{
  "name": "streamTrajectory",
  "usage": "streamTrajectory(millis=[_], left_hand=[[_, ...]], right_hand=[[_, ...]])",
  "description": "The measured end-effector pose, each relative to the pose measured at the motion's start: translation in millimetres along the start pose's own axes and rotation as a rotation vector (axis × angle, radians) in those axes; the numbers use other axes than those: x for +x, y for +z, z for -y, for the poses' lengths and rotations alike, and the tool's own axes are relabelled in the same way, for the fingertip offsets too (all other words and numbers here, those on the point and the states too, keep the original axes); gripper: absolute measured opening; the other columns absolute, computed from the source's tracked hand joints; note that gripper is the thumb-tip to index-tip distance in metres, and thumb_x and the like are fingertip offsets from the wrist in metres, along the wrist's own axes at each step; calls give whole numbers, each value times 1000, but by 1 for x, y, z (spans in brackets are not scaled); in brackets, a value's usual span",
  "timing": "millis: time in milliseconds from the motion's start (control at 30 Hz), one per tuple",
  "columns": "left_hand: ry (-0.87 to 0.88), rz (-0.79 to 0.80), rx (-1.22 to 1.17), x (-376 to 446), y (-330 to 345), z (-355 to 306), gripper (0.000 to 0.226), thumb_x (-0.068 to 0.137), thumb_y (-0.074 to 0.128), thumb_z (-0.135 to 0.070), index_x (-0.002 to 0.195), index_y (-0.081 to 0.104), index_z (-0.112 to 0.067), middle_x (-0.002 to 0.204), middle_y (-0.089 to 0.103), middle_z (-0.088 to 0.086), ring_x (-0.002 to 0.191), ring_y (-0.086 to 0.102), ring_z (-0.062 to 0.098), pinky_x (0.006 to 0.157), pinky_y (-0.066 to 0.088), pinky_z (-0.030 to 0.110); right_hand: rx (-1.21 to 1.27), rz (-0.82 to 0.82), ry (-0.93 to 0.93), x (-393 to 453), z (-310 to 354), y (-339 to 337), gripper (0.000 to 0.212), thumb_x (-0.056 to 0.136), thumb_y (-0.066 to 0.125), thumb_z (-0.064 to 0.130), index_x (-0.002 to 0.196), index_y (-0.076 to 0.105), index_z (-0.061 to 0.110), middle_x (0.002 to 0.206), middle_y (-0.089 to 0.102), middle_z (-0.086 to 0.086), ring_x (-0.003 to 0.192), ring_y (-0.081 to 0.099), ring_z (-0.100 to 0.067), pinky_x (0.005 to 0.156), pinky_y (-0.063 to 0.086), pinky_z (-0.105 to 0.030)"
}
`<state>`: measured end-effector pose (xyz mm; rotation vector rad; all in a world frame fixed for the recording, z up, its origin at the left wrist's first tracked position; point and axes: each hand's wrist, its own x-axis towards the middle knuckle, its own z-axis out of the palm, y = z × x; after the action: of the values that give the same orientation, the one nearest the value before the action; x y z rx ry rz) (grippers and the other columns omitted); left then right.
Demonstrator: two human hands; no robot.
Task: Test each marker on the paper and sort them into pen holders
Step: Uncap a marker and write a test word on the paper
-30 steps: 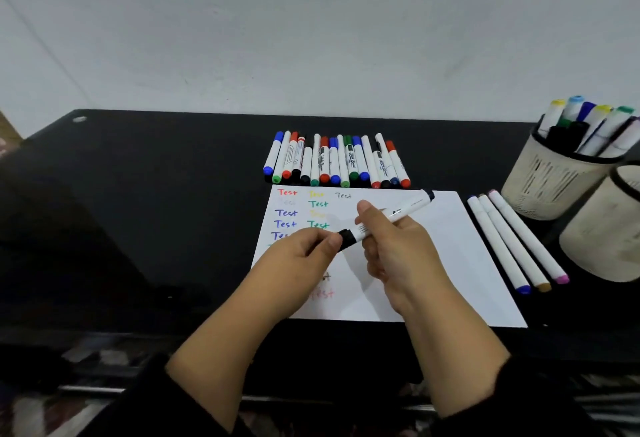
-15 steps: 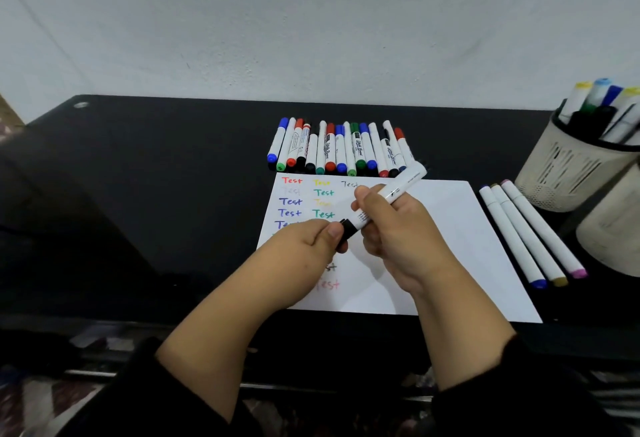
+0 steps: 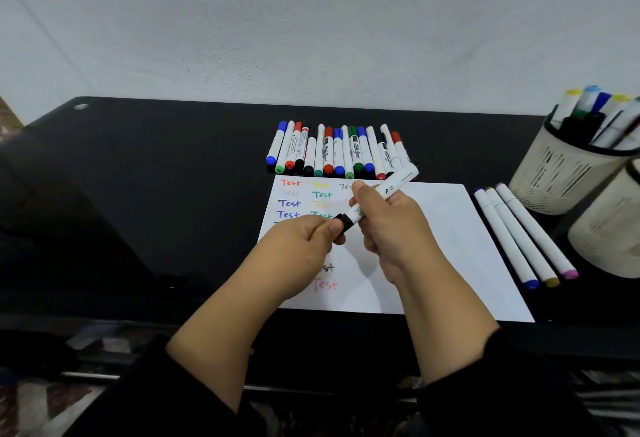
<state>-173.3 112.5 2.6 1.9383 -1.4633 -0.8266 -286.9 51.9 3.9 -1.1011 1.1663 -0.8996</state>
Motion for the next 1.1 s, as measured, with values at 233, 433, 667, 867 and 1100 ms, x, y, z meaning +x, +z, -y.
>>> streamTrajectory(millis=[233, 433, 667, 867, 1100], left_hand=[[26, -28, 131, -2, 2, -5, 31, 99, 30, -42, 84, 54, -31, 80, 57, -7, 70, 50, 5, 60, 38, 22], [-64, 117, -143, -3, -7, -2, 40, 99, 30, -42, 78, 60, -25, 78, 63, -7, 73, 56, 4, 63, 40, 17], [-147, 182, -256, -8, -16, -3, 43, 98, 33, -43, 86, 65, -18, 70, 62, -8, 70, 60, 4, 78, 48, 21], [-74, 33, 98, -10, -7, -6, 38, 100, 28, -42, 87, 59, -26, 83, 60, -2, 68, 50, 9, 67, 43, 27], [-64, -12, 197, -18, -16, 9, 31, 99, 32, -38, 82, 56, -27, 80, 55, -8, 70, 50, 7, 61, 38, 23]], right_hand=[[27, 0, 55, 1, 2, 0, 23, 93, 54, 23, 72, 54, 14, 35, 37, 10, 35, 25, -6, 42, 22, -21], [65, 109, 44, 0, 3, 1, 25, 94, 52, 19, 70, 52, 11, 36, 38, 9, 36, 24, -6, 45, 21, -22], [81, 135, 17, -2, 3, 5, 25, 94, 52, 19, 71, 52, 12, 38, 39, 10, 36, 25, -5, 41, 22, -19], [15, 3, 84, 0, 1, 11, 22, 90, 53, 21, 70, 52, 13, 39, 34, 6, 40, 22, -9, 43, 20, -22], [50, -221, 94, 18, 10, -18, 21, 90, 52, 22, 70, 49, 16, 38, 33, 6, 32, 23, -7, 35, 18, -17]])
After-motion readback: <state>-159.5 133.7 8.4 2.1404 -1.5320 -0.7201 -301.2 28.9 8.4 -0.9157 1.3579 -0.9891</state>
